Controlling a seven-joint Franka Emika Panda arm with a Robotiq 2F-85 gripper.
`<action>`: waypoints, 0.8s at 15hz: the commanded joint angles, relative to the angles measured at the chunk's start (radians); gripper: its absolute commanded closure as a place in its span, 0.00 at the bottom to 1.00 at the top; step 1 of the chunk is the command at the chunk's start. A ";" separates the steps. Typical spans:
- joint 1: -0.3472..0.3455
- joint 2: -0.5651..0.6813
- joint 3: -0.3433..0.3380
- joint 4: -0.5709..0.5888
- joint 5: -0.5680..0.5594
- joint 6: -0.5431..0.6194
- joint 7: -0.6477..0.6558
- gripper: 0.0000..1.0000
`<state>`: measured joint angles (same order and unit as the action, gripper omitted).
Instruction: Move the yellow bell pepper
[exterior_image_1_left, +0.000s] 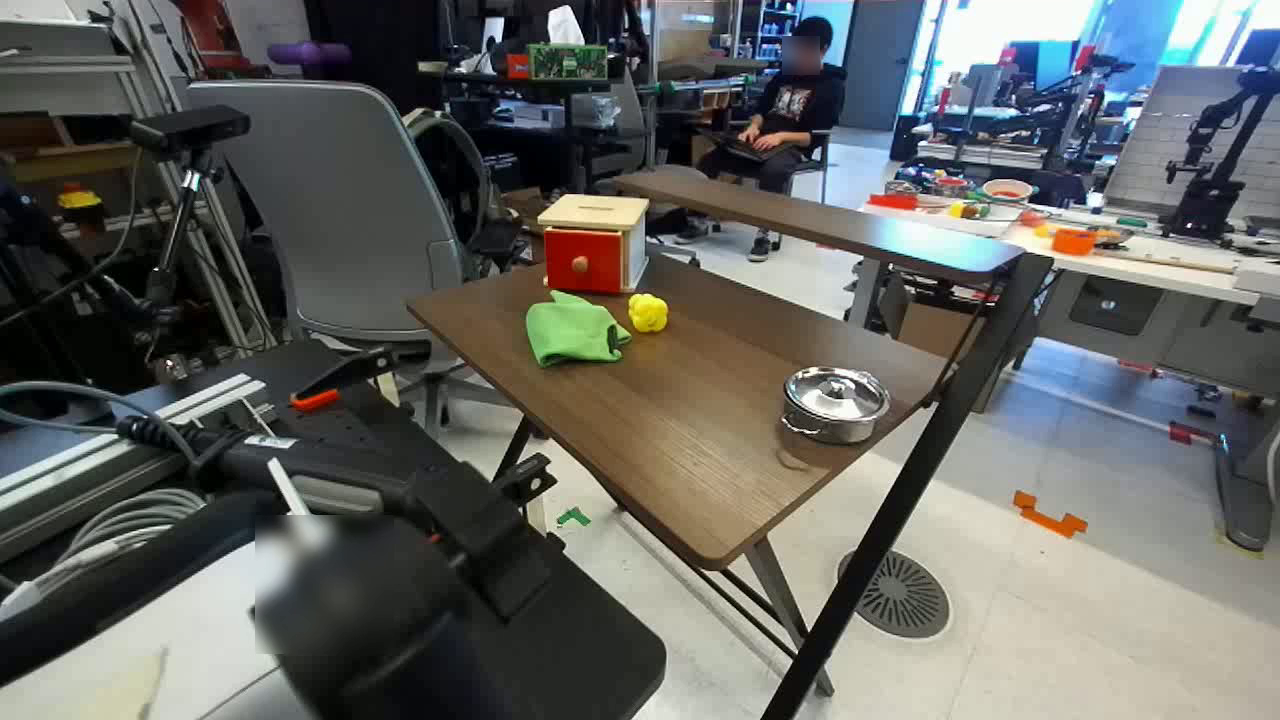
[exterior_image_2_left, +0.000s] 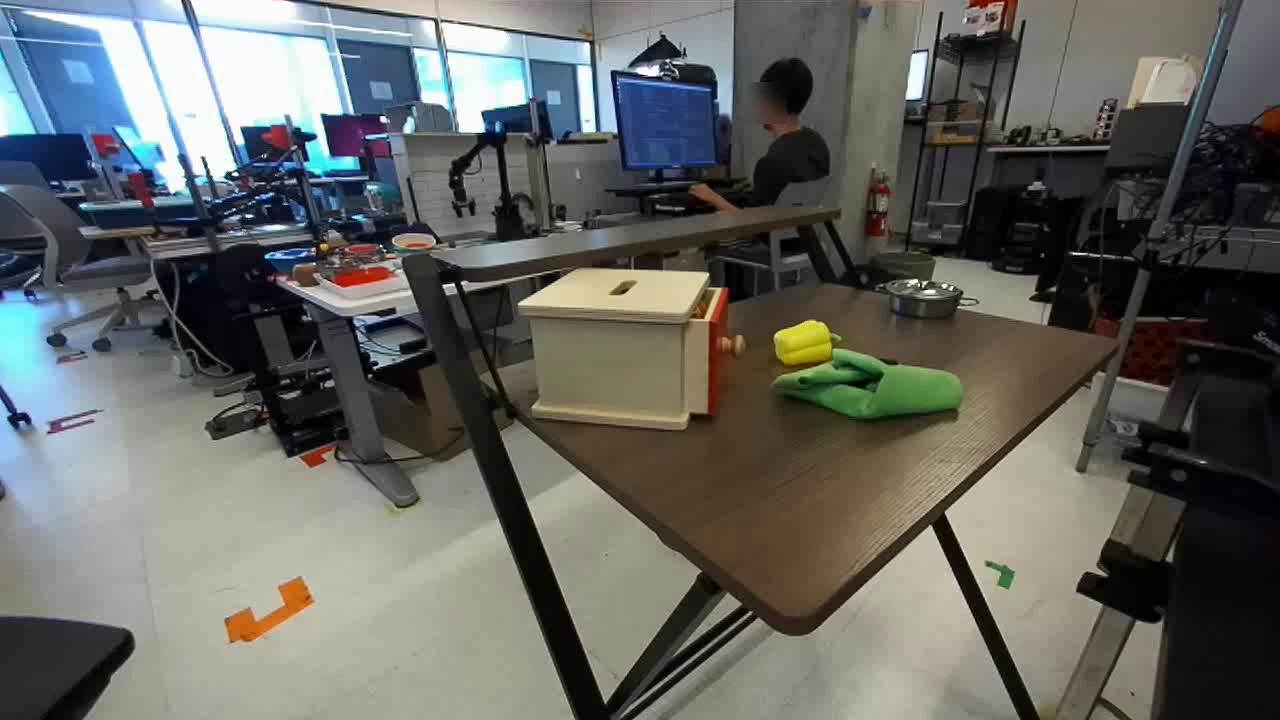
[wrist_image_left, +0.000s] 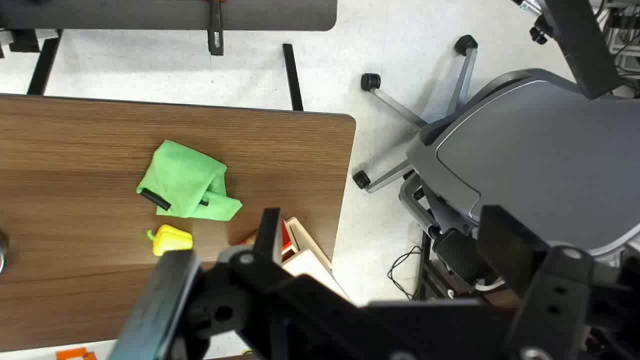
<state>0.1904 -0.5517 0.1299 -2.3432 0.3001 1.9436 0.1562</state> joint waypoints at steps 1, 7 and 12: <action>-0.012 0.000 0.009 0.003 0.005 -0.005 -0.004 0.00; -0.040 0.067 0.004 0.018 -0.025 0.083 -0.019 0.00; -0.095 0.215 -0.010 0.075 -0.108 0.227 -0.029 0.00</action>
<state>0.1289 -0.4386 0.1266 -2.3316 0.2467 2.1036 0.1490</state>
